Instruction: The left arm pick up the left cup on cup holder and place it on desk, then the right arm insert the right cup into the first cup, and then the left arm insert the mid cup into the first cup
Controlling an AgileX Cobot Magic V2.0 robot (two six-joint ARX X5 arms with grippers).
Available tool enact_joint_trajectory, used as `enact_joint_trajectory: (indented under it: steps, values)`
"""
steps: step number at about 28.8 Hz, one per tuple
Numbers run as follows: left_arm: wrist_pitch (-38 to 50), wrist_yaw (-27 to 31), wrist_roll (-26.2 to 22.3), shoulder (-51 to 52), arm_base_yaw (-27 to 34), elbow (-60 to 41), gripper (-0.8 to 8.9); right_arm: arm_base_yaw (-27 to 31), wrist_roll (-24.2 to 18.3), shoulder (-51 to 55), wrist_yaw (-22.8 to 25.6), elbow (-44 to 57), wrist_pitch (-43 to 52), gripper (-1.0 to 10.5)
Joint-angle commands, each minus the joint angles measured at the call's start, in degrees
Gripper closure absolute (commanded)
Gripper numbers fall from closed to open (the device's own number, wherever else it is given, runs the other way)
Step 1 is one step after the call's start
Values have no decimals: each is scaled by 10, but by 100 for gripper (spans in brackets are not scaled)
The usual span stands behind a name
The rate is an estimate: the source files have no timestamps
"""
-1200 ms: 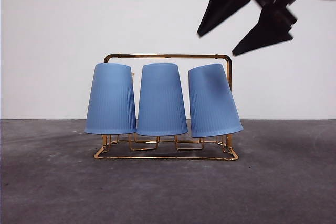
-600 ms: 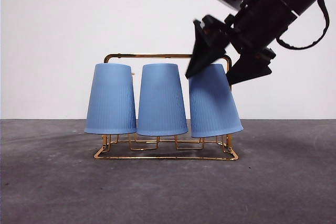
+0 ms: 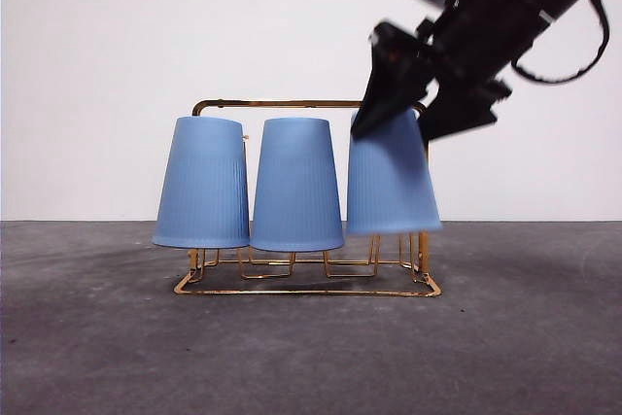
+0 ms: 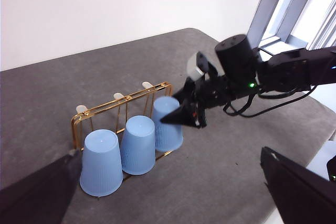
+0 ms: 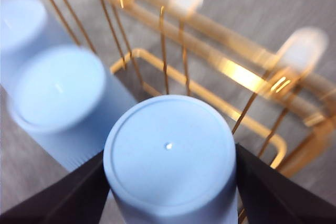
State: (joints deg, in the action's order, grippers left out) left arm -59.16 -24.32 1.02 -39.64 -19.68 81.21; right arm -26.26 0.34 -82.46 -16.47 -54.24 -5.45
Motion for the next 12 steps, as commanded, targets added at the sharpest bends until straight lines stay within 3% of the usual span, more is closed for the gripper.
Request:
enact_joint_trajectory:
  steps: [1,12]
  values:
    - [2,-1,-4,-4,-3,7,249,-3,7,33,0,-6,12,718]
    - [0,-1,-4,-4,-10,7,249,-6,60,255,0,-6,-30,718]
